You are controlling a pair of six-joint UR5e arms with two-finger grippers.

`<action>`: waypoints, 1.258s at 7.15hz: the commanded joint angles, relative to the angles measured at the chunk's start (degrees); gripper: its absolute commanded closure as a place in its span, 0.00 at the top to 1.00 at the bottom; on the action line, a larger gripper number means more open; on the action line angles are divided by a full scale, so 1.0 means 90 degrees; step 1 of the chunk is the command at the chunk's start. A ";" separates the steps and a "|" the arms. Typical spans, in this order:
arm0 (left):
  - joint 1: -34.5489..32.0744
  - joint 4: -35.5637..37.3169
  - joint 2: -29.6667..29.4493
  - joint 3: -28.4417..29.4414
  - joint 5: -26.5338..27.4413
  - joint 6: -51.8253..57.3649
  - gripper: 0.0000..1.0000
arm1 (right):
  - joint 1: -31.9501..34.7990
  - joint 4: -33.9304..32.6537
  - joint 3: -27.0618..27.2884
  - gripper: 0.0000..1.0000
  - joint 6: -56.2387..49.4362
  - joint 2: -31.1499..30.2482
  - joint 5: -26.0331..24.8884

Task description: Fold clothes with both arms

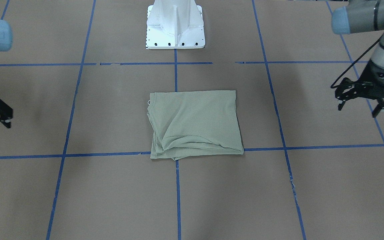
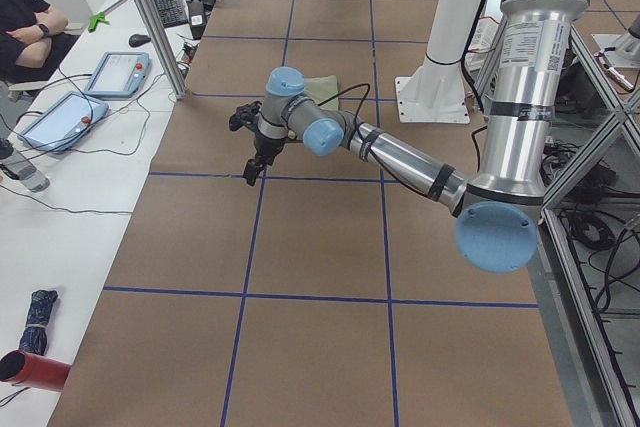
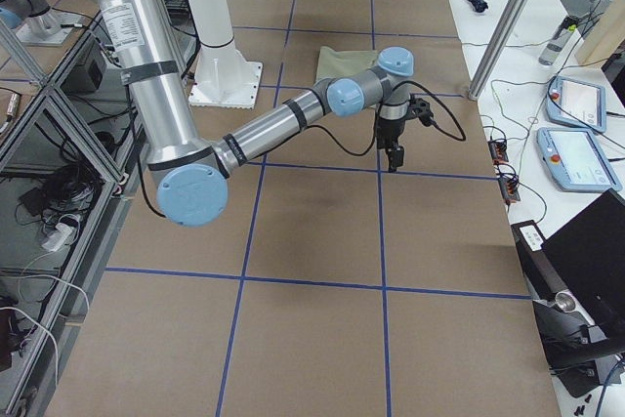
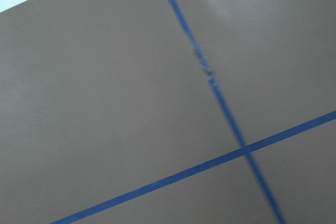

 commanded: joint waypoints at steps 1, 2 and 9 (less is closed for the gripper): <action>-0.1332 0.0011 0.0752 0.0499 -0.0680 0.1848 1.00 | 0.0953 0.0012 -0.0017 1.00 -0.0843 -0.1071 0.0049; -0.1636 0.0050 0.0919 0.0812 -0.0759 0.1883 1.00 | 0.1352 0.0061 0.0002 1.00 -0.1114 -0.1453 0.0087; -0.2811 0.0177 0.1575 0.1255 -0.2381 0.1825 1.00 | 0.2167 0.0091 0.0070 1.00 -0.1440 -0.2288 0.1113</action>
